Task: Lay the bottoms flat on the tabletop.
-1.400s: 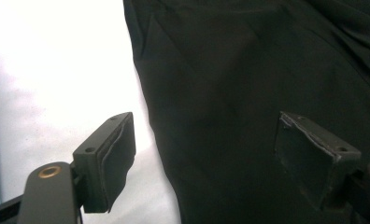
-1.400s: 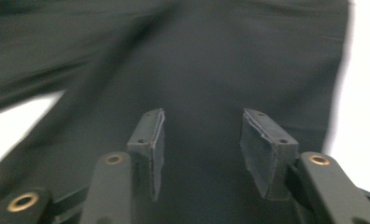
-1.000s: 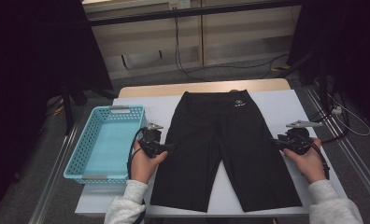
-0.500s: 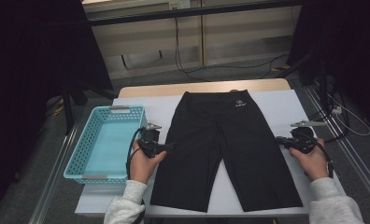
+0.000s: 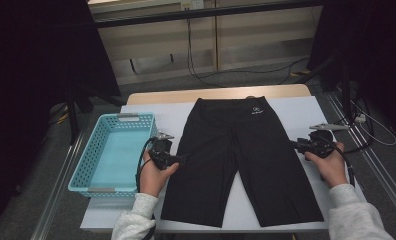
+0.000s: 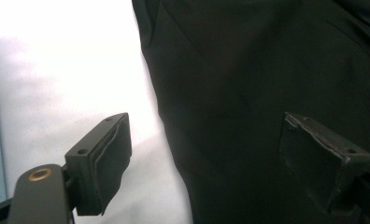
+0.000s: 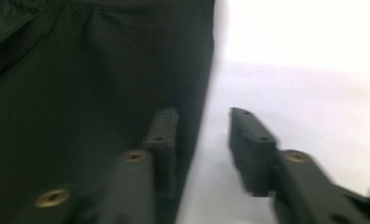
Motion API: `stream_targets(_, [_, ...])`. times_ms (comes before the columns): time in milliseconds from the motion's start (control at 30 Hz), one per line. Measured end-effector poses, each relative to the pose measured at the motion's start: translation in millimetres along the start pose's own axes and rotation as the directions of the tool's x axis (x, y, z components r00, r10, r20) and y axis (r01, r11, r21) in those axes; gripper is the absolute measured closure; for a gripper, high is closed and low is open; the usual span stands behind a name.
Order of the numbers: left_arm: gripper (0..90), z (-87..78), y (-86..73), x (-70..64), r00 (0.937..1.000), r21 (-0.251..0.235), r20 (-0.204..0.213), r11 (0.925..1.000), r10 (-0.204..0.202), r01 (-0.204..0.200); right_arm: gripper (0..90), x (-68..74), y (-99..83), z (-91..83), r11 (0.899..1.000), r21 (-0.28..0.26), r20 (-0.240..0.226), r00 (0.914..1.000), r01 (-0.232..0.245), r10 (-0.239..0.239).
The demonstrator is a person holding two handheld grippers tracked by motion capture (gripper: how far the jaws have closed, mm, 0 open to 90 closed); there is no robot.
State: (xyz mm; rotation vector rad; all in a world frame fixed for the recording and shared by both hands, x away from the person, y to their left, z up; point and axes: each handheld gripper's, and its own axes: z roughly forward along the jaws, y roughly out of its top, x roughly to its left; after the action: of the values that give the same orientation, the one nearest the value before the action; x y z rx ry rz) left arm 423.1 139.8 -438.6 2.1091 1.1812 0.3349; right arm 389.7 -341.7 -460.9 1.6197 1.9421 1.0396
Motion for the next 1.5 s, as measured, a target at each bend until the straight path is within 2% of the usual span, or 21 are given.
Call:
stream_targets(33, [17.1,-0.4,-0.1,0.4,1.0000,0.002,0.002,1.0000,0.004,-0.004,61.3,-0.5,2.2,4.8,1.000,0.008,0.002,1.0000,-0.002,0.002])
stream_targets(100, [16.5,-1.2,-0.2,0.8,1.0000,0.002,-0.001,1.0000,0.001,-0.001,59.3,0.0,6.6,13.7,1.000,0.017,-0.031,0.9995,-0.010,0.010])
stream_targets(167, [16.1,-2.6,-0.2,1.0,0.9999,-0.001,0.006,0.9999,-0.011,0.011,63.1,3.4,12.0,20.2,1.000,0.030,-0.048,0.9988,-0.005,0.007])
stream_targets(233, [15.6,-4.2,-0.2,1.2,0.9999,-0.002,0.008,0.9999,-0.014,0.014,75.7,7.3,17.4,24.6,0.998,0.054,-0.039,0.9989,0.028,-0.026])
stream_targets(300, [15.5,-5.6,-0.5,0.8,0.9997,-0.011,0.006,0.9996,-0.024,0.024,87.2,8.0,19.0,27.7,0.998,0.069,-0.080,0.9967,0.017,-0.011])
stream_targets(333, [15.5,-6.4,-0.5,1.3,0.9997,-0.010,0.009,0.9997,-0.024,0.024,89.2,7.7,18.8,28.1,0.997,0.069,-0.084,0.9964,0.018,-0.012])
stream_targets(433, [15.5,-7.5,-2.3,1.6,0.9994,-0.013,0.003,0.9993,-0.035,0.035,89.9,2.5,17.7,26.2,0.998,0.064,-0.083,0.9963,-0.014,0.020])
stream_targets(467, [15.5,-8.2,-3.0,2.6,0.9998,-0.004,0.000,0.9998,-0.022,0.022,90.0,0.6,16.5,24.9,0.998,0.064,-0.090,0.9955,-0.025,0.031])
stream_targets(600, [15.0,-8.3,-6.3,2.3,0.9996,-0.003,-0.008,0.9996,-0.028,0.028,89.8,-5.0,10.6,19.3,0.998,0.046,-0.087,0.9955,-0.034,0.037])
stream_targets(667, [14.8,-8.3,-7.6,2.0,0.9996,0.005,-0.006,0.9996,-0.027,0.027,86.0,-5.9,8.6,17.2,0.998,0.043,-0.087,0.9953,-0.040,0.044])
stream_targets(700, [14.6,-8.2,-7.9,1.4,0.9996,0.012,-0.004,0.9995,-0.029,0.029,81.0,-5.1,8.4,15.8,0.999,0.039,-0.069,0.9975,-0.013,0.015])
stream_targets(733, [14.4,-8.1,-8.3,0.6,0.9995,0.012,-0.005,0.9994,-0.031,0.031,70.8,-4.1,8.6,14.1,0.999,0.036,-0.043,0.9991,0.001,0.001])
stream_targets(767, [14.2,-8.7,-8.3,0.3,0.9995,0.015,-0.002,0.9994,-0.031,0.031,67.6,-3.4,8.8,12.5,1.000,0.031,-0.030,0.9995,0.001,0.000])
stream_targets(833, [13.3,-9.4,-8.4,-0.9,0.9996,0.018,0.002,0.9995,-0.027,0.027,62.2,-0.3,8.7,10.0,0.999,0.034,-0.048,0.9983,0.035,-0.033])
stream_targets(867, [13.0,-10.0,-8.3,-1.4,0.9996,0.020,0.004,0.9994,-0.028,0.027,56.5,2.3,8.6,8.8,0.998,0.037,-0.026,0.9984,0.051,-0.050])
stream_targets(900, [12.7,-10.2,-8.6,-2.4,0.9994,0.017,0.001,0.9992,-0.036,0.036,56.2,4.9,8.2,7.7,0.998,0.032,-0.021,0.9982,0.056,-0.055])
stream_targets(967, [11.8,-11.4,-8.7,-3.0,0.9994,0.020,0.001,0.9992,-0.035,0.035,48.2,9.8,8.4,7.0,0.997,0.037,-0.066,0.9959,0.065,-0.062])
stream_targets(1067, [10.8,-12.3,-9.7,-4.4,0.9995,0.022,0.004,0.9993,-0.031,0.031,38.6,17.7,11.0,4.2,0.997,0.014,-0.075,0.9946,0.072,-0.071])
stream_targets(1200, [10.0,-12.6,-12.2,-4.6,0.9995,0.028,-0.007,0.9992,-0.029,0.030,29.8,28.0,16.2,-2.1,0.997,-0.019,-0.078,0.9944,0.071,-0.072])
stream_targets(1267, [9.7,-13.4,-13.2,-4.3,0.9990,0.027,-0.005,0.9986,-0.044,0.045,26.6,34.2,18.3,-4.8,0.997,-0.034,-0.103,0.9922,0.068,-0.071])
stream_targets(1500, [7.1,-14.7,-15.6,-5.7,0.9990,0.034,0.014,0.9985,-0.043,0.043,21.6,55.4,22.2,-7.7,0.991,-0.061,-0.126,0.9845,0.115,-0.122])
